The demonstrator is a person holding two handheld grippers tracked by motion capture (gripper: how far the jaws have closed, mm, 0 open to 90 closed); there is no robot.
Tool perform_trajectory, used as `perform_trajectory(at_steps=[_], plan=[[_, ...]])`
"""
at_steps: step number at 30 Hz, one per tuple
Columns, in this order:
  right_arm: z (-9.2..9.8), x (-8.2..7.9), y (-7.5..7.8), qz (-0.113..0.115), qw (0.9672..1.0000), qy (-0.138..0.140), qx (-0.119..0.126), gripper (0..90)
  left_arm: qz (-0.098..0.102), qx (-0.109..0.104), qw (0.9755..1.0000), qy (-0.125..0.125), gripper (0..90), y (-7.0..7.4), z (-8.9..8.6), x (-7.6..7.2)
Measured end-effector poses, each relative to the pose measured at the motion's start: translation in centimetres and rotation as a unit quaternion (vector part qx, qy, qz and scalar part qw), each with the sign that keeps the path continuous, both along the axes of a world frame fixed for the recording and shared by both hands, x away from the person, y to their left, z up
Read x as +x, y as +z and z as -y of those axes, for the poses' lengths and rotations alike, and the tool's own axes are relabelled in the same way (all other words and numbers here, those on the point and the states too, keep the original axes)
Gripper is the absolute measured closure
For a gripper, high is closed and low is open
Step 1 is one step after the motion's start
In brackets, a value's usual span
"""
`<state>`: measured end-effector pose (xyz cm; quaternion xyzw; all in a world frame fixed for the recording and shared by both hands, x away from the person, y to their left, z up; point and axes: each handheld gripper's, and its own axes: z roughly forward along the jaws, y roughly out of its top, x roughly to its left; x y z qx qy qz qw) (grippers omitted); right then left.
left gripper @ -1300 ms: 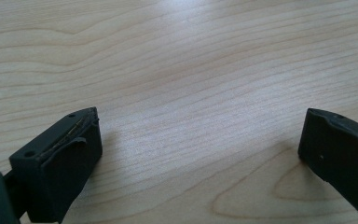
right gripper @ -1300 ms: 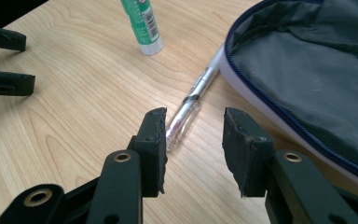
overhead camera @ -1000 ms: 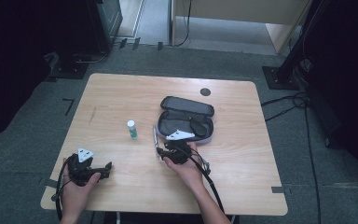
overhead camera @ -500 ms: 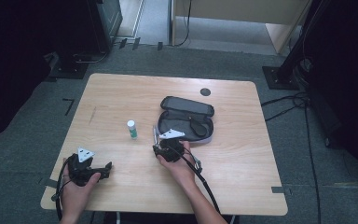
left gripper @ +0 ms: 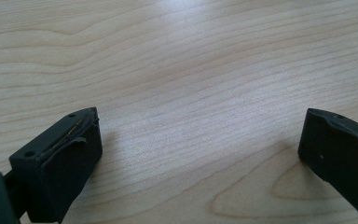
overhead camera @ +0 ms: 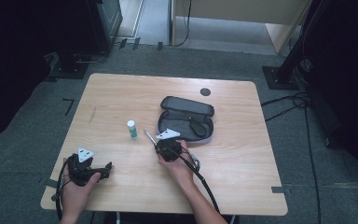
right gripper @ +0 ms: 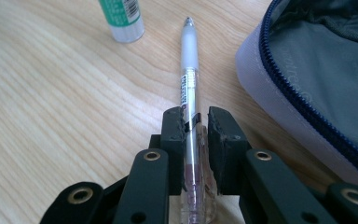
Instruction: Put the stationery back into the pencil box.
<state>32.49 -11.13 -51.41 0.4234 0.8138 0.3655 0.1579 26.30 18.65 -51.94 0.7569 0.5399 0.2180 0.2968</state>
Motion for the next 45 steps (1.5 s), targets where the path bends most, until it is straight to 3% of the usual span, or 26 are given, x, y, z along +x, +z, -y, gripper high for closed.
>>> perform_trajectory(at_steps=[20,25,31,38,45], plan=[[3.5,-3.2,0.6,-0.006,0.9992,0.039,-0.007,77.5,0.0,0.0,1.0,0.0,0.0,0.0,0.0,0.0],[4.0,-3.7,0.1,-0.007,0.999,0.044,-0.008,77.3,0.0,0.0,1.0,0.0,0.0,0.0,0.0,0.0],[3.7,-3.3,0.2,-0.009,0.9991,0.041,0.004,71.7,0.0,0.0,1.0,0.0,0.0,0.0,0.0,0.0],[2.4,-2.2,0.1,-0.008,0.9994,0.032,-0.004,72.1,0.0,0.0,1.0,0.0,0.0,0.0,0.0,0.0],[1.3,-1.6,-0.1,0.009,0.9996,0.023,-0.01,72.2,0.0,0.0,1.0,0.0,0.0,0.0,0.0,0.0]])
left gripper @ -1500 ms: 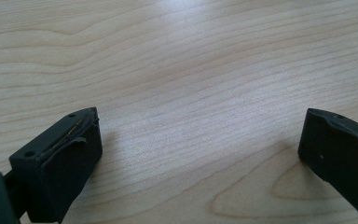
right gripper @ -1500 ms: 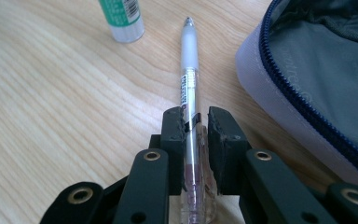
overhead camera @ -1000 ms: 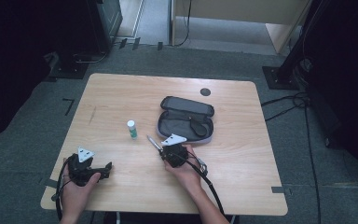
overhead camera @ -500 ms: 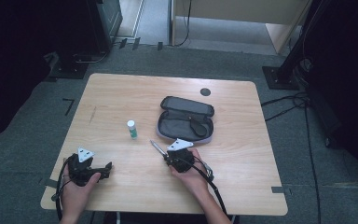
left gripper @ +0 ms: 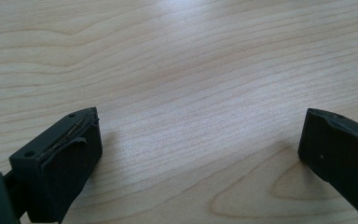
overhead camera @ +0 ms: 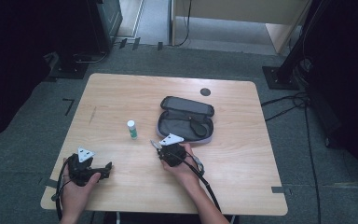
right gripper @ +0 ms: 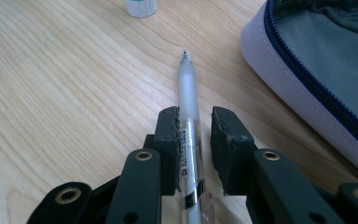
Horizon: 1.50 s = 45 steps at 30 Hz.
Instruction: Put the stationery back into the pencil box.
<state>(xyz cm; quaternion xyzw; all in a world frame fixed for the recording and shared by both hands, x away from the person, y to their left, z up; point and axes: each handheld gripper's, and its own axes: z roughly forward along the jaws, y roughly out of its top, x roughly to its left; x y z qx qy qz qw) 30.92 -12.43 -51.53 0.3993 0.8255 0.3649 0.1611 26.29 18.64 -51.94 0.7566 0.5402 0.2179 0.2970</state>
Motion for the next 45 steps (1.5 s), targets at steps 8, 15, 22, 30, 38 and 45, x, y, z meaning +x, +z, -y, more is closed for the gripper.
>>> perform_trajectory(at_steps=[8,15,22,30,38,45], plan=[[0.4,-0.1,0.0,0.004,0.9999,0.011,0.0,80.1,0.0,0.0,1.0,0.0,0.0,0.0,0.0,0.0],[1.3,-0.4,0.2,-0.003,0.9999,0.01,0.008,80.2,0.0,0.0,1.0,0.0,0.0,0.0,0.0,0.0],[2.6,-0.7,1.6,0.008,0.9996,0.004,0.025,80.3,0.0,0.0,1.0,0.0,0.0,0.0,0.0,0.0],[4.4,-0.6,3.1,0.022,0.9988,-0.013,0.043,80.4,0.0,0.0,1.0,0.0,0.0,0.0,0.0,0.0],[5.9,-0.2,4.4,0.035,0.9977,-0.023,0.054,80.4,0.0,0.0,1.0,0.0,0.0,0.0,0.0,0.0],[6.5,0.0,5.5,0.043,0.9967,-0.029,0.062,80.4,0.0,0.0,1.0,0.0,0.0,0.0,0.0,0.0]])
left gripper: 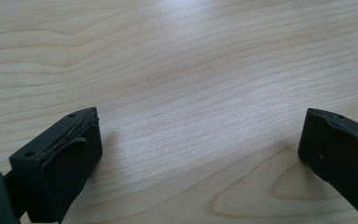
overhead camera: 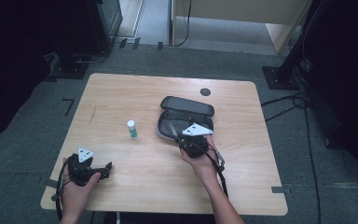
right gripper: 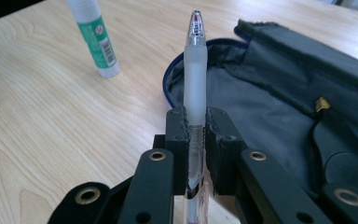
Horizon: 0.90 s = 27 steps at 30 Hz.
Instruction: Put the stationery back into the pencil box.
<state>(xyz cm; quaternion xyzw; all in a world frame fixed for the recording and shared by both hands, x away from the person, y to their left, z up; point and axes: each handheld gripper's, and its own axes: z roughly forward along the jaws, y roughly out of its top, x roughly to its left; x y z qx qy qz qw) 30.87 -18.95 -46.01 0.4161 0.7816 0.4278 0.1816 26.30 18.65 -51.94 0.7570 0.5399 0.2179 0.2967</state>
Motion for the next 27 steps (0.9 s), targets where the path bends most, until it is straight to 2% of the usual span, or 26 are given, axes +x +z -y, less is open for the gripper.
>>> perform_trajectory(at_steps=[12,27], plan=[[1.3,0.8,2.2,0.02,0.9996,-0.015,0.008,80.4,0.0,0.001,1.0,-0.001,0.0,0.0,0.0,0.0],[2.6,2.7,3.5,0.024,0.999,-0.032,0.019,80.4,0.0,0.0,1.0,0.0,0.0,0.0,0.0,0.0]])
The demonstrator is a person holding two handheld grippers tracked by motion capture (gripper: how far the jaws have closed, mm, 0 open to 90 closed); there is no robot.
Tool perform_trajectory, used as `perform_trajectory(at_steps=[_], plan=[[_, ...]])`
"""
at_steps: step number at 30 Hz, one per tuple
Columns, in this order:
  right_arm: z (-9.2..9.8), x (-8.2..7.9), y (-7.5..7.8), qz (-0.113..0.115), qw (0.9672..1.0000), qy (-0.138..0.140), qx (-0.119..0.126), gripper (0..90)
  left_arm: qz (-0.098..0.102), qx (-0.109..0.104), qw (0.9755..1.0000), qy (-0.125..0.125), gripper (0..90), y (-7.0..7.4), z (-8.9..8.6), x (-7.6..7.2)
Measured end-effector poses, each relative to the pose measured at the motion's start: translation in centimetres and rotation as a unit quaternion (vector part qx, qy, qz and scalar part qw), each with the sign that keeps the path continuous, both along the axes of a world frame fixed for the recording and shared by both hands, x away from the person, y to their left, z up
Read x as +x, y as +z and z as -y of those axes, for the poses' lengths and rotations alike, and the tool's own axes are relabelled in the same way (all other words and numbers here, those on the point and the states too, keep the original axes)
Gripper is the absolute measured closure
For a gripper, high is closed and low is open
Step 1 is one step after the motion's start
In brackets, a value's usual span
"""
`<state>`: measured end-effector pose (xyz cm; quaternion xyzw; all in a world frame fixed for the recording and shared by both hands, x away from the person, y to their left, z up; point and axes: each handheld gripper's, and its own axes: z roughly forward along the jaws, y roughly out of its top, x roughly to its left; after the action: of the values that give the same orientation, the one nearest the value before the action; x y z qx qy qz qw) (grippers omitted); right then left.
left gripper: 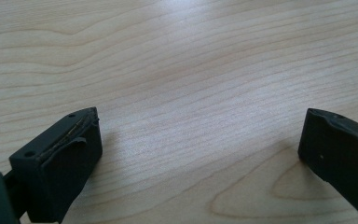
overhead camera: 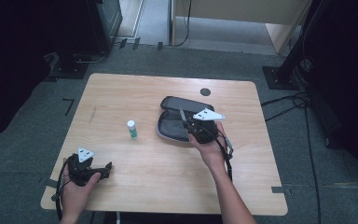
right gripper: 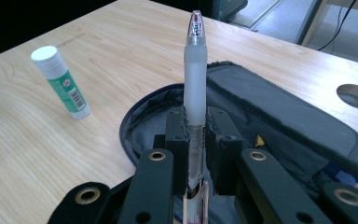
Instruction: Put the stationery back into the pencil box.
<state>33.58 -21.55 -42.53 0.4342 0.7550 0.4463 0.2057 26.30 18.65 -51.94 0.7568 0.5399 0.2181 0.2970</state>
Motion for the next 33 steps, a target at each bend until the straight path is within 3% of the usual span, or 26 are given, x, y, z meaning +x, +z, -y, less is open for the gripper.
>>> perform_trajectory(at_steps=[12,22,33], plan=[[0.0,1.8,0.0,0.001,1.0,-0.007,-0.003,80.3,0.0,0.0,1.0,0.0,0.0,0.0,0.0,0.0],[0.4,3.1,-1.6,0.005,0.9994,-0.014,-0.031,80.3,0.0,0.0,1.0,0.0,0.0,0.0,0.0,0.0],[0.2,3.6,-3.3,-0.01,0.9981,-0.006,-0.06,80.2,0.0,0.0,1.0,0.0,0.0,0.0,0.0,0.0]])
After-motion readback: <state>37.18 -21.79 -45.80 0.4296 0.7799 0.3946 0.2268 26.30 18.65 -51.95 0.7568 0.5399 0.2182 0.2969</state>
